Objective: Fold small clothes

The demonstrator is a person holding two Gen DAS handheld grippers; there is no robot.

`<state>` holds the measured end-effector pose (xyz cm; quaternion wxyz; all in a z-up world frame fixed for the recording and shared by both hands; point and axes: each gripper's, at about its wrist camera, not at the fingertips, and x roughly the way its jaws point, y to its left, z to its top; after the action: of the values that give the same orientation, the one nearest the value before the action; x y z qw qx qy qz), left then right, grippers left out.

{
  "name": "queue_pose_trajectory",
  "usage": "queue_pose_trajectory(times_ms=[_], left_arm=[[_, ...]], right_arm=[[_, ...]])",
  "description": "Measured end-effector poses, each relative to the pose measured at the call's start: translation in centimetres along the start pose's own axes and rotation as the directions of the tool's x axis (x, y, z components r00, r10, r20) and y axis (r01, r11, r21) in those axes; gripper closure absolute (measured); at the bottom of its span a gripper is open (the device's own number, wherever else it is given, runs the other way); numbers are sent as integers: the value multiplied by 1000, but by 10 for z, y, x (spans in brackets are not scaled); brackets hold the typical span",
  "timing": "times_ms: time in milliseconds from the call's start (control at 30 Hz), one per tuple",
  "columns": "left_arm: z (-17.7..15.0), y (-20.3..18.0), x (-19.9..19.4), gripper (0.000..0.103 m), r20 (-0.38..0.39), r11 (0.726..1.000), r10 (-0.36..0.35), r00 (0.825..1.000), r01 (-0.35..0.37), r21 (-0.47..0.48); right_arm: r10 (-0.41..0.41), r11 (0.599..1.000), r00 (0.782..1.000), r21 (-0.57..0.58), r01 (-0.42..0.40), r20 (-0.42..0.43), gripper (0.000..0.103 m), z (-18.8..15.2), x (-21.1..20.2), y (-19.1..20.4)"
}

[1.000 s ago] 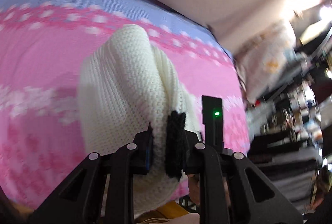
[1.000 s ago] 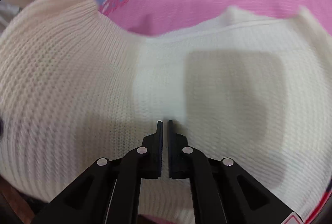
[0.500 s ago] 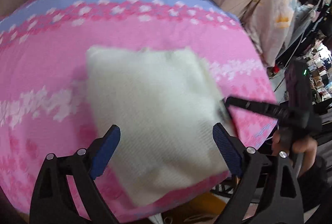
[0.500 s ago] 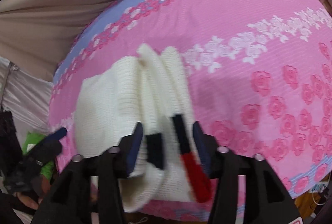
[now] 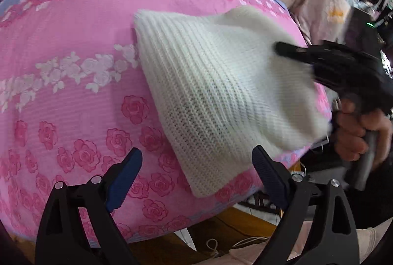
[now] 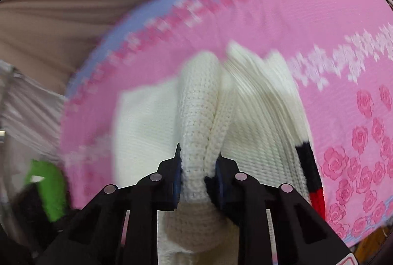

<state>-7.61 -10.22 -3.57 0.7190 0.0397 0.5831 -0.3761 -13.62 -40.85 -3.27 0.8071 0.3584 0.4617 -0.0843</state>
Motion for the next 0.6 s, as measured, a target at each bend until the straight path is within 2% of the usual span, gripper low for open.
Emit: queue_pose_trajectory(times_ms=[100, 133, 167, 200, 233, 267, 300, 367, 433, 500, 600], left_arm=[[-8, -14, 1, 12, 69, 996, 26, 997, -20, -86], [-12, -20, 7, 12, 76, 994, 32, 997, -24, -104], [-17, -29, 18, 12, 71, 992, 42, 997, -33, -122], [-19, -35, 25, 12, 65, 991, 49, 997, -40, -128], [-22, -43, 34, 12, 58, 990, 69, 996, -61, -131], [-23, -48, 37, 13, 49, 988, 92, 995, -85, -131], [-24, -58, 37, 13, 45, 987, 111, 993, -105, -121], [-28, -68, 33, 12, 66, 990, 102, 993, -94, -108], [-31, -72, 30, 12, 65, 991, 103, 993, -96, -98], [-35, -66, 31, 12, 43, 989, 108, 993, -103, -111], [-35, -51, 38, 12, -1, 978, 138, 990, -137, -157]], right_arm=[[31, 998, 998, -57, -28, 63, 83, 7, -43, -14], [8, 998, 998, -66, -4, 64, 83, 7, -46, -28], [-37, 996, 998, -75, 40, 47, 81, 5, -39, -45], [-84, 993, 996, -90, 82, -14, 80, 2, -19, -68], [-119, 990, 986, -91, 109, -116, 78, -3, 9, -93], [-70, 996, 990, -63, 62, -125, 77, -9, 17, -110], [-9, 1000, 995, -23, 7, -103, 73, -7, 8, -115], [42, 999, 995, 13, -41, -94, 68, -1, -15, -113], [67, 998, 996, -16, -68, -58, 63, -2, -46, -107], [87, 993, 991, -72, -94, -98, 59, -11, -63, -105], [131, 985, 977, -93, -148, -170, 55, -44, -75, -103]])
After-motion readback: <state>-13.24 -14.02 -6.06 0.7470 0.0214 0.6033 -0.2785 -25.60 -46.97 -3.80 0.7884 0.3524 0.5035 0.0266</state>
